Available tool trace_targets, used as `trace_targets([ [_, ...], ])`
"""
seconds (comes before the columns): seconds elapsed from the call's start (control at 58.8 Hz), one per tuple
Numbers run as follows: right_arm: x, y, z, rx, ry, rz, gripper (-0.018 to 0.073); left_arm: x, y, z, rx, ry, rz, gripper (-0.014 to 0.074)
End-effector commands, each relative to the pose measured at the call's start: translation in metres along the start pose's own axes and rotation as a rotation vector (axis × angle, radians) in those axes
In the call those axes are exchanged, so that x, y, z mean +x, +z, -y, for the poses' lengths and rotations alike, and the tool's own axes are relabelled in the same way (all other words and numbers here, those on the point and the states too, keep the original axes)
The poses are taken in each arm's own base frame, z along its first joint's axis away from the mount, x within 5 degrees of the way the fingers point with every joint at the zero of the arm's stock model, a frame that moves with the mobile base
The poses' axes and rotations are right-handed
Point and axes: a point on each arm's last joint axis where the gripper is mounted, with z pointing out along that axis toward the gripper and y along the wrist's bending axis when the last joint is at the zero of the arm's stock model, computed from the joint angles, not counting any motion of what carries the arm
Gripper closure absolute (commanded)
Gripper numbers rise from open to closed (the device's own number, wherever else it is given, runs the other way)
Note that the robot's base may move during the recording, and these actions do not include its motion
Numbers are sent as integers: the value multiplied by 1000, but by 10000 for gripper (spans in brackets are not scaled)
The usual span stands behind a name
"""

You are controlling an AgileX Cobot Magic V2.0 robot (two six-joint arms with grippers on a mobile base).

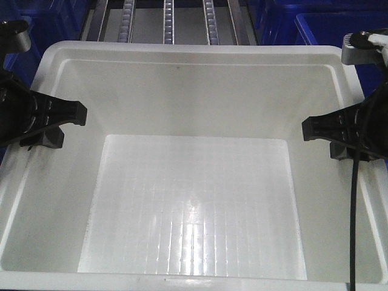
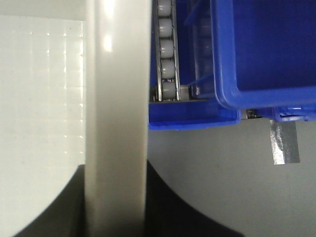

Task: Move bin from left to right shelf
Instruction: 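Hold the tote with both grippers while the base turns away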

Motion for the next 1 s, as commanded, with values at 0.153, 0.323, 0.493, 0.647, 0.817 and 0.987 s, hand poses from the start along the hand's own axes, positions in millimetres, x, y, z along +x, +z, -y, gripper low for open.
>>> trace_targets([
  [0.153,-11,-21,6,2,8,155,559,-2,-22,1,47,10,106,603],
  [0.323,-11,-21,6,2,8,154,559,-2,-22,1,46,10,105,603],
  [0.493,-11,-21,7,3,8,153,559,-1,-24,0,50,10,110,603],
  [0.647,-11,-21,7,3,8,152,559,-1,-24,0,49,10,110,603],
  [0.817,-11,-21,7,3,9,152,559,-1,-24,0,49,10,110,603],
  [0.987,-11,-21,7,3,9,152,559,-1,-24,0,49,10,110,603],
])
